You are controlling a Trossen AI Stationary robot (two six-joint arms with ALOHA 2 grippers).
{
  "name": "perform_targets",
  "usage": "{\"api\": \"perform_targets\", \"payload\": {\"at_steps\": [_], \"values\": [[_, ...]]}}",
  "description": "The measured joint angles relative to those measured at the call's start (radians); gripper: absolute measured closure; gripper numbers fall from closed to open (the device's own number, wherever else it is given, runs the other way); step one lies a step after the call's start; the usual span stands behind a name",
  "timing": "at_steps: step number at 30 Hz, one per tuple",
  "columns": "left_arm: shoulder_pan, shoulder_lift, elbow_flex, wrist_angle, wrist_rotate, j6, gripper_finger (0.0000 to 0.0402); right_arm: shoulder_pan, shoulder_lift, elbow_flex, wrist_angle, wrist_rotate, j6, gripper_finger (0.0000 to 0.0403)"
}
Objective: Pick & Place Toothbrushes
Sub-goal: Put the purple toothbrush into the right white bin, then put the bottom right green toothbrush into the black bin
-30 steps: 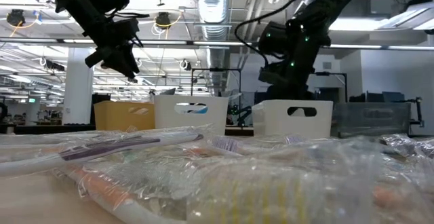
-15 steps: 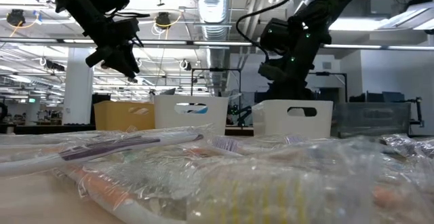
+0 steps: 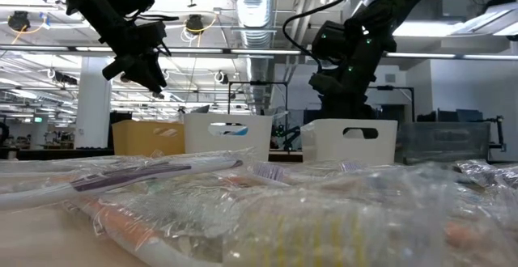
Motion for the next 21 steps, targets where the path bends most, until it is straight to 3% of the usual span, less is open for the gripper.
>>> {"api": "perform_targets", "payload": {"at_steps": [11,21], "values": [[0.000,0.000,0.000,0.000,0.000,-0.016,0.0260,0.007,-0.031,0.061,-0.064,0.000,-0.054,0.0215],[-0.002,0.000,0.000,0.000,0.000,-0.017,0.0260,0.171,-0.278,0.083,-0.197,0.008,-0.053,0.0219]]}}
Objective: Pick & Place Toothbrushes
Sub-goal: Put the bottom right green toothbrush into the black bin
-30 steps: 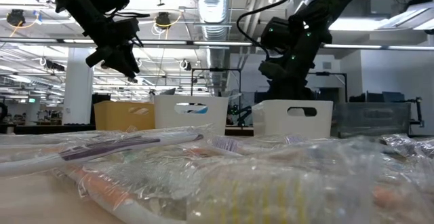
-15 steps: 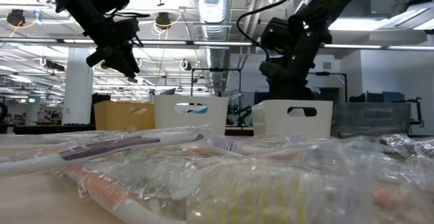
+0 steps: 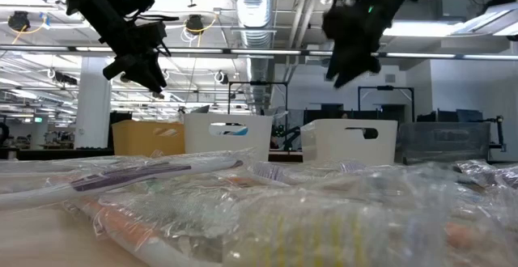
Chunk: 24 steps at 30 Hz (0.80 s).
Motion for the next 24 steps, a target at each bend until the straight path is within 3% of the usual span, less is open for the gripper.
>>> {"api": "perform_targets", "payload": {"at_steps": [5,10,15,24], "values": [[-0.051,-0.003,0.000,-0.001,-0.001,-0.010,0.0260,0.190,-0.099,-0.010,0.040,0.058,0.015,0.0223],[-0.176,-0.008,0.000,0.000,-0.001,-0.065,0.0260,0.382,-0.106,-0.010,0.072,0.123,0.037,0.0221],[-0.374,-0.008,0.000,0.003,-0.001,-0.127,0.0260,0.527,-0.046,-0.012,0.072,0.122,0.028,0.0218],[-0.765,-0.008,0.000,0.008,0.001,-0.447,0.0260,0.682,0.082,-0.012,0.039,0.122,-0.042,0.0223]]}}
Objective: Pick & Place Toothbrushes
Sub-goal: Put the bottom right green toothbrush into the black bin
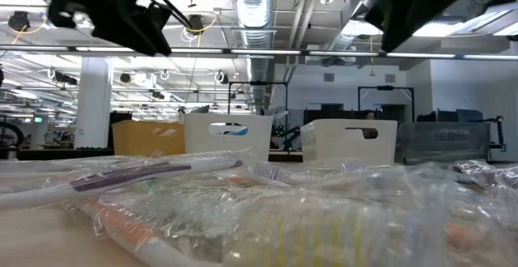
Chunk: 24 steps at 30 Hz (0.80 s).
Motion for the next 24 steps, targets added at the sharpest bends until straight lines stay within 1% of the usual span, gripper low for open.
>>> {"api": "perform_targets", "payload": {"at_steps": [3,4,7,9,11,16,18,21,24], "values": [[-0.080,0.000,0.000,0.011,0.000,-0.050,0.0260,0.014,0.040,0.000,0.003,0.000,-0.008,0.0221],[-0.098,0.000,0.000,0.014,0.000,-0.098,0.0260,0.014,0.050,0.000,0.002,0.000,-0.008,0.0220],[-0.140,0.012,0.000,0.018,-0.001,-0.312,0.0260,0.012,0.069,0.000,0.002,0.000,-0.008,0.0219],[-0.163,0.022,0.000,0.023,-0.001,-0.415,0.0260,0.009,0.076,0.000,0.000,0.000,-0.008,0.0218],[-0.178,0.023,0.000,0.021,-0.001,-0.446,0.0260,0.004,0.074,0.000,0.004,0.000,-0.006,0.0218],[-0.182,0.023,0.000,0.033,-0.002,-0.451,0.0260,-0.006,0.065,0.001,-0.001,0.000,0.023,0.0222],[-0.182,0.023,0.000,0.042,-0.002,-0.480,0.0260,-0.005,0.064,0.002,-0.027,-0.006,0.105,0.0223],[-0.182,0.023,-0.024,0.085,-0.003,-0.514,0.0260,-0.005,0.059,0.001,-0.108,-0.077,0.284,0.0223],[-0.182,0.023,-0.066,0.151,-0.002,-0.513,0.0260,0.015,0.059,0.001,-0.199,-0.137,0.491,0.0220]]}}
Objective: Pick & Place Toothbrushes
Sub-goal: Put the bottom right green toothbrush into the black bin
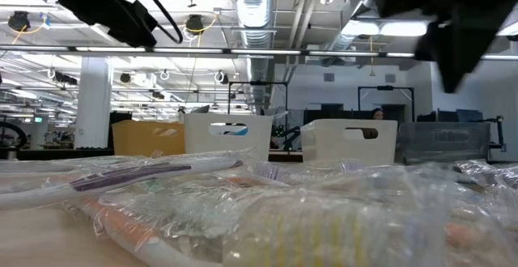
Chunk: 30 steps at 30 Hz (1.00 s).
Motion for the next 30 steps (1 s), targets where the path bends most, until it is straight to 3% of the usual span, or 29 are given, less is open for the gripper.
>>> {"api": "perform_targets", "payload": {"at_steps": [7,12,19,27,30], "values": [[0.003,0.000,-0.081,0.109,-0.004,0.053,0.0260,0.134,0.000,0.000,-0.029,-0.037,0.348,0.0219],[0.003,0.000,-0.088,0.127,-0.004,0.090,0.0260,0.247,0.011,0.000,-0.048,0.082,0.561,0.0223],[0.003,0.000,-0.088,0.177,-0.004,0.196,0.0260,0.383,0.010,0.000,-0.127,0.113,0.949,0.0220],[0.003,0.000,-0.088,0.251,-0.003,0.306,0.0260,0.490,0.025,0.000,-0.130,0.222,1.223,0.0220],[0.003,0.000,-0.088,0.273,-0.003,0.335,0.0260,0.515,0.031,-0.001,-0.123,0.218,1.227,0.0222]]}}
